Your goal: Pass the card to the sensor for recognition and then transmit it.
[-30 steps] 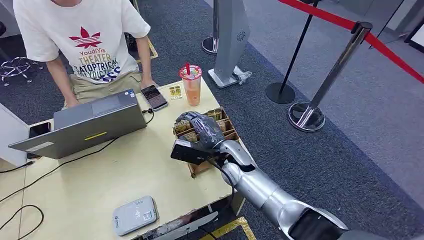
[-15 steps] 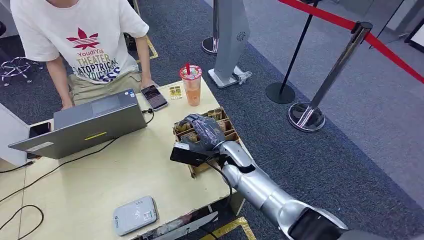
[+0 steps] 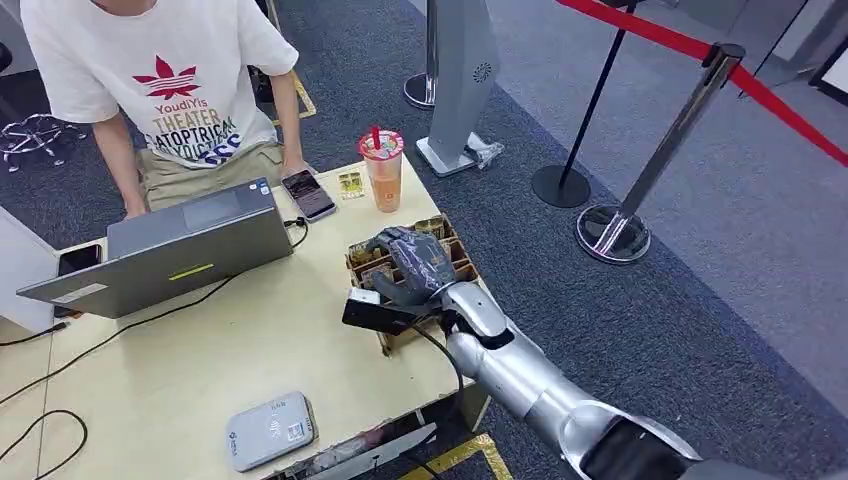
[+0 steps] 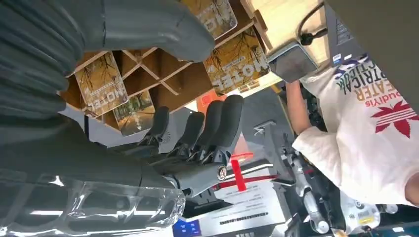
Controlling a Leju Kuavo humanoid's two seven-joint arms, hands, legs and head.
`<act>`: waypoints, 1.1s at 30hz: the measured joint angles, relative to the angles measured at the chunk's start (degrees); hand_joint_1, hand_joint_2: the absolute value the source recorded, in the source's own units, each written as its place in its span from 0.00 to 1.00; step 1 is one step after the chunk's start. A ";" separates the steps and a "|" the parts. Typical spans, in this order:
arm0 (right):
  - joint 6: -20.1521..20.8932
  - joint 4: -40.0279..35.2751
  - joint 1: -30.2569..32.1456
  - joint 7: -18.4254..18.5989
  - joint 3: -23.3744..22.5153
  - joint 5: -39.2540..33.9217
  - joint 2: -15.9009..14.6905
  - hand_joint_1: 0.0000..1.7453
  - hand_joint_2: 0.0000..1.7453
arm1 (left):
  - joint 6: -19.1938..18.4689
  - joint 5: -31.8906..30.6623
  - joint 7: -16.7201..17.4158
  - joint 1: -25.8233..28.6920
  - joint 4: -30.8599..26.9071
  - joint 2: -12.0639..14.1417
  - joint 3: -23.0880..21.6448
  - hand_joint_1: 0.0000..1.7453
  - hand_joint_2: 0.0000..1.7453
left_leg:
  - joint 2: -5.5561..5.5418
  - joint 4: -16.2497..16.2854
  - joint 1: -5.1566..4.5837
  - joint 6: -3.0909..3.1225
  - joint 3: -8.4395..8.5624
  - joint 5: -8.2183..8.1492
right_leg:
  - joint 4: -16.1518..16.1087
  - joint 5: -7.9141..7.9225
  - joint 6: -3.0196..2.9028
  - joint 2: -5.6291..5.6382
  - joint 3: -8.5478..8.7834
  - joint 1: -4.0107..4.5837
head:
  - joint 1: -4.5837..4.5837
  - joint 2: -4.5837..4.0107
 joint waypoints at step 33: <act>1.79 5.29 -2.61 -0.48 0.39 -0.37 0.00 0.50 1.00 | -0.17 -0.22 0.09 -0.01 0.00 0.39 0.00 0.00 0.00 | -0.01 0.00 0.00 0.00 -0.04 0.00 | 0.00 0.00 0.00 -0.01 0.00 0.00 | 0.00 0.00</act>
